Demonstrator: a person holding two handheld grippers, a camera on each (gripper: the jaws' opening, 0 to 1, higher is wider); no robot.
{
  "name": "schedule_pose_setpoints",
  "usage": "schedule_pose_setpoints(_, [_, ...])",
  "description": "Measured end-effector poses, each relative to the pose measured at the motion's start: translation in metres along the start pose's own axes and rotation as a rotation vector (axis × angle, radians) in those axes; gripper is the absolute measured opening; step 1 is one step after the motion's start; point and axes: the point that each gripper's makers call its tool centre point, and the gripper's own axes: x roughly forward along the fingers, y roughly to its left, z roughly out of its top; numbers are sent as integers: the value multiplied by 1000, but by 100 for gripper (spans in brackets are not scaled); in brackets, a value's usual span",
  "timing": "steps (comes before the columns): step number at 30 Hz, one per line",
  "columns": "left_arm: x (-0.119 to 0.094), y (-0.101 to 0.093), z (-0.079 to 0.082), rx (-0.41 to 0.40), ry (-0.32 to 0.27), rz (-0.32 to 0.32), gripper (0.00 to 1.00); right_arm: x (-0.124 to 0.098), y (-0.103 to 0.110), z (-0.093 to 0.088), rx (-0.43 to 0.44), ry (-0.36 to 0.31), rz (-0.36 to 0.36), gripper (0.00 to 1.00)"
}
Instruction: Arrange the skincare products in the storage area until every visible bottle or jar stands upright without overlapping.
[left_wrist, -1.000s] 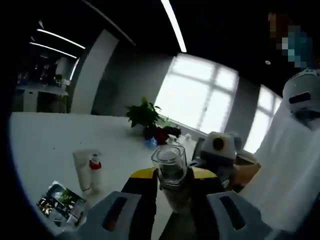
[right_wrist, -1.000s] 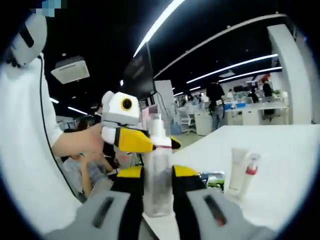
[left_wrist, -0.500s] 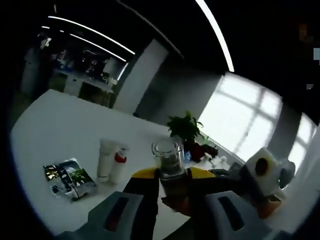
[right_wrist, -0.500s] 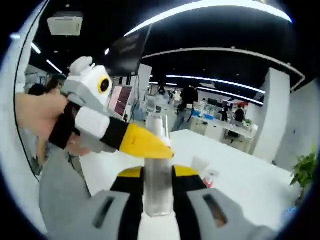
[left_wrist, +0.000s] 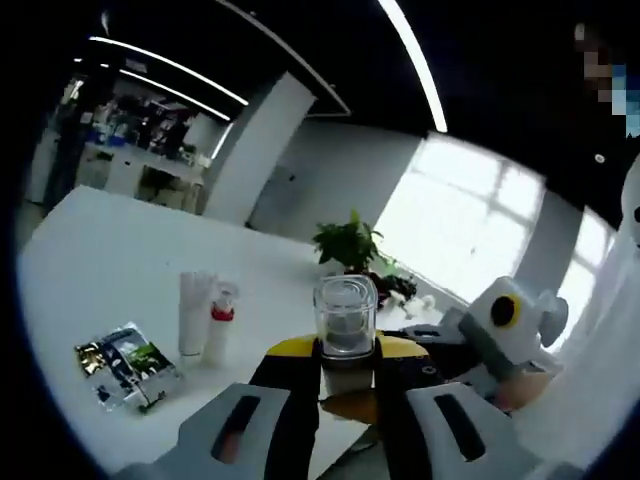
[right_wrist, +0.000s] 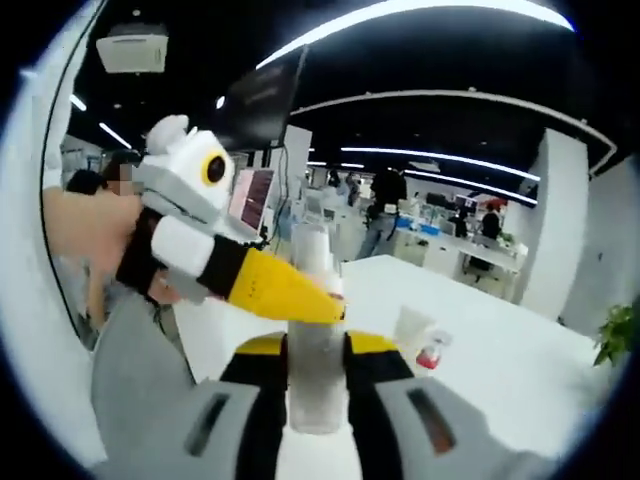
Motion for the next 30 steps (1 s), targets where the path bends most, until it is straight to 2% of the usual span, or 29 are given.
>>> schedule_pose_setpoints(2, [-6, -10, 2, 13, 7, -81, 16, -3, 10, 5, 73, -41, 81, 24])
schedule_pose_setpoints(3, [-11, -16, 2, 45, 26, -123, 16, -6, 17, 6, 104, -41, 151, 24])
schedule_pose_setpoints(5, [-16, -25, 4, 95, 36, -177, 16, -11, 21, 10, 113, -59, 205, 25])
schedule_pose_setpoints(6, [-17, -30, 5, 111, 42, -205, 16, -15, 28, 13, 139, -68, 259, 25])
schedule_pose_setpoints(9, [-23, -47, 7, 191, 88, -308, 16, -22, 36, 20, 167, -93, 345, 25])
schedule_pose_setpoints(12, [-27, -57, 9, 228, 126, -384, 16, -30, 44, 28, 229, -115, 437, 23])
schedule_pose_setpoints(15, [-29, -64, 13, 260, 139, -446, 16, -34, 47, 34, 252, -130, 481, 22])
schedule_pose_setpoints(17, [-31, -67, 16, 269, 135, -474, 17, -35, 47, 38, 243, -139, 476, 21])
schedule_pose_setpoints(20, [-30, -61, 25, 260, 111, -462, 17, -31, 40, 46, 239, -182, 409, 21])
schedule_pose_setpoints(21, [-28, -57, 28, 251, 102, -441, 17, -29, 34, 46, 236, -188, 369, 21])
schedule_pose_setpoints(25, [-13, -33, 31, 186, 64, -280, 19, -21, 14, 39, 174, -147, 223, 21])
schedule_pose_setpoints(27, [-6, -23, 32, 146, 24, -197, 20, -16, 4, 33, 133, -110, 138, 21])
schedule_pose_setpoints(30, [2, -6, 31, 19, -35, -78, 21, -9, -6, 25, 81, -57, 26, 21])
